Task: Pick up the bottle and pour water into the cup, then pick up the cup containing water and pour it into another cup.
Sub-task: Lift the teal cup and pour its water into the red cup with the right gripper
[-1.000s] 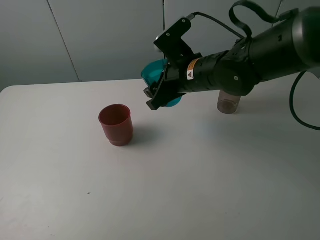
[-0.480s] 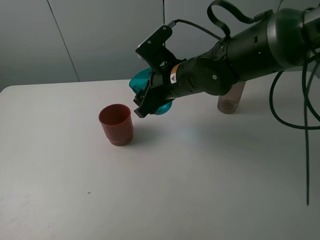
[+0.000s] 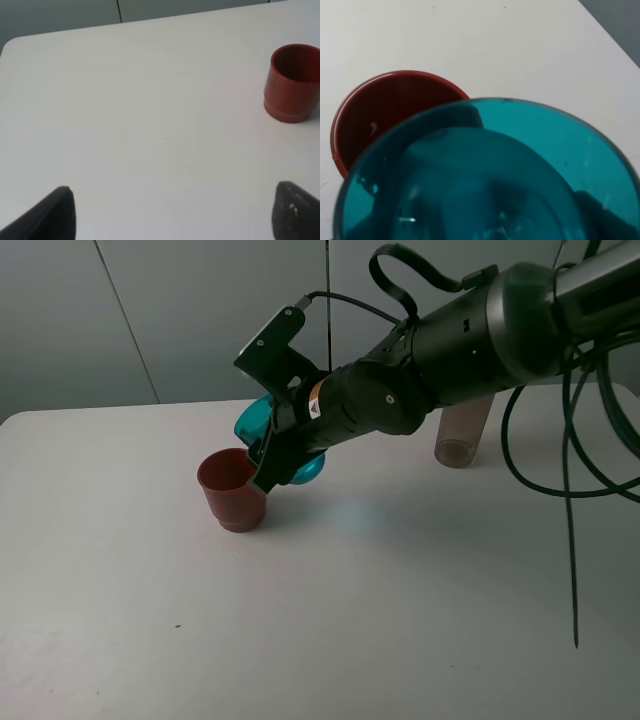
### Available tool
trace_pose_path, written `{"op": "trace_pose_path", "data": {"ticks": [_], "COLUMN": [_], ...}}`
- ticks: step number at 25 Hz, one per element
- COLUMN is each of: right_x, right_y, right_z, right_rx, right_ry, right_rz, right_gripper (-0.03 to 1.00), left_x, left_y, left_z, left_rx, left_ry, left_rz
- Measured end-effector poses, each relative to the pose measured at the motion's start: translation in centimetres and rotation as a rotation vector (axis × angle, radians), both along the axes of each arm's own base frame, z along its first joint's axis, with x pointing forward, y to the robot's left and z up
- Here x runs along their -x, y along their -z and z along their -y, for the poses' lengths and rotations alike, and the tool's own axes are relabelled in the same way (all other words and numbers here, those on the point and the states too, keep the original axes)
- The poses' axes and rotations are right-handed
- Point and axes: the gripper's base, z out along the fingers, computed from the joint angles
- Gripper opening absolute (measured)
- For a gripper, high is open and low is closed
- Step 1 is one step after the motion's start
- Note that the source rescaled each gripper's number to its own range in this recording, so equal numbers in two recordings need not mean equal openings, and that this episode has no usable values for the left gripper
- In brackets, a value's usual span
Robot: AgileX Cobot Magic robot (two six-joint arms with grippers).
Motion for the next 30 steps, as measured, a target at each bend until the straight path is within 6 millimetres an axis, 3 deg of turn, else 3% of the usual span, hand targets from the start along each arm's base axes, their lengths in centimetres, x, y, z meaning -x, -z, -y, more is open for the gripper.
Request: {"op": "trace_pose_path", "data": {"ticks": [30], "right_x": [-2.5], "right_y": [-0.5], "right_z": [-1.9], "right_rx": [0.289], "right_ry": [-0.049], "right_rz": [-0.009], "right_gripper": [0.02], "left_x": [0.0], "left_y": [0.0], "left_z": [0.0], "left_rx": [0.0], "left_ry": [0.0], "left_rz": [0.0]}}
